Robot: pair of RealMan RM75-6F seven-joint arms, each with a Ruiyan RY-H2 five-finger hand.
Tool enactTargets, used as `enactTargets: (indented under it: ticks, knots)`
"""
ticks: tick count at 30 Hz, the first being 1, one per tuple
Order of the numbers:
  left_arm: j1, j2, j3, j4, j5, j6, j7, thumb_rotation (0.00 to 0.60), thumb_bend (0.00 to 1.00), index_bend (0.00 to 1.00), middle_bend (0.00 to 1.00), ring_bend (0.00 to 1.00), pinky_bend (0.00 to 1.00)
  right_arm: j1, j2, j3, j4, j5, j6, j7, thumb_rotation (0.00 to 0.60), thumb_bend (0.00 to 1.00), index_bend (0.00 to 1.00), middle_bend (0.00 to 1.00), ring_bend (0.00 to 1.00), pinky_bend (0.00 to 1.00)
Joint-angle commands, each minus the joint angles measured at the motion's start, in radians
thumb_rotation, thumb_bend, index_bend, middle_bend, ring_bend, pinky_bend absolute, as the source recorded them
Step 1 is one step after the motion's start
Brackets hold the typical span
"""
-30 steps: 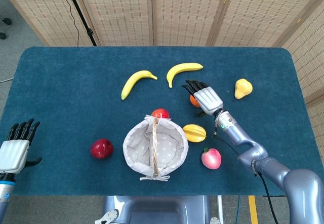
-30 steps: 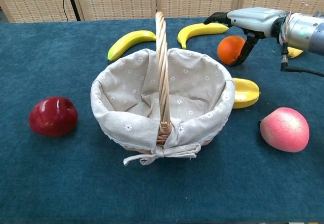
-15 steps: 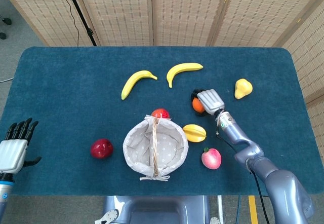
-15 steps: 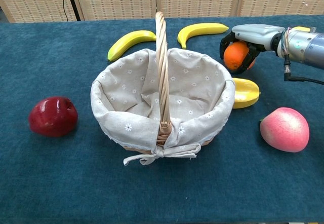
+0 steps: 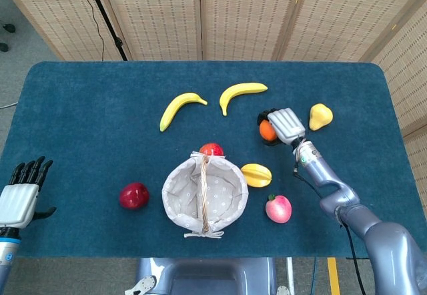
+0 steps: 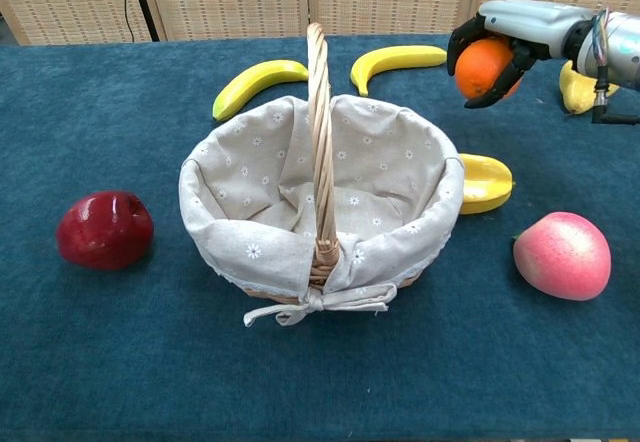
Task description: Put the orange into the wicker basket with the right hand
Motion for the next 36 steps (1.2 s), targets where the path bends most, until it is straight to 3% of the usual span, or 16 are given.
enactTargets:
  ticks: [1,3,12,19,24,36]
  knots:
    - [-0.004,-0.005,0.000,0.009,-0.008,-0.012,-0.002,0.600,0.00,0.00,0.00,0.00,0.00,-0.059,0.172,0.012,-0.275,-0.004,0.133,-0.149,0.600,0.40,0.67,0.58,0.62,0.63]
    - [-0.006,-0.007,0.002,0.013,-0.011,-0.019,-0.003,0.600,0.00,0.00,0.00,0.00,0.00,-0.089,0.259,0.014,-0.431,0.010,0.152,-0.220,0.600,0.40,0.67,0.58,0.62,0.63]
    - [-0.010,-0.011,0.004,0.017,-0.014,-0.027,-0.007,0.600,0.00,0.00,0.00,0.00,0.00,-0.180,0.491,0.003,-0.815,0.052,0.194,-0.394,0.600,0.40,0.68,0.58,0.63,0.63]
    - [-0.013,-0.015,0.005,0.021,-0.018,-0.034,-0.007,0.600,0.00,0.00,0.00,0.00,0.00,-0.214,0.551,-0.015,-0.944,0.027,0.222,-0.456,0.600,0.40,0.68,0.58,0.63,0.63]
    - [-0.014,-0.016,0.004,0.025,-0.022,-0.037,-0.010,0.600,0.00,0.00,0.00,0.00,0.00,-0.264,0.588,-0.067,-1.056,-0.048,0.272,-0.542,0.600,0.40,0.68,0.58,0.63,0.63]
    - [-0.017,-0.019,0.007,0.025,-0.021,-0.040,-0.013,0.600,0.00,0.00,0.00,0.00,0.00,-0.291,0.582,-0.080,-1.123,-0.080,0.282,-0.572,0.600,0.40,0.68,0.58,0.63,0.63]
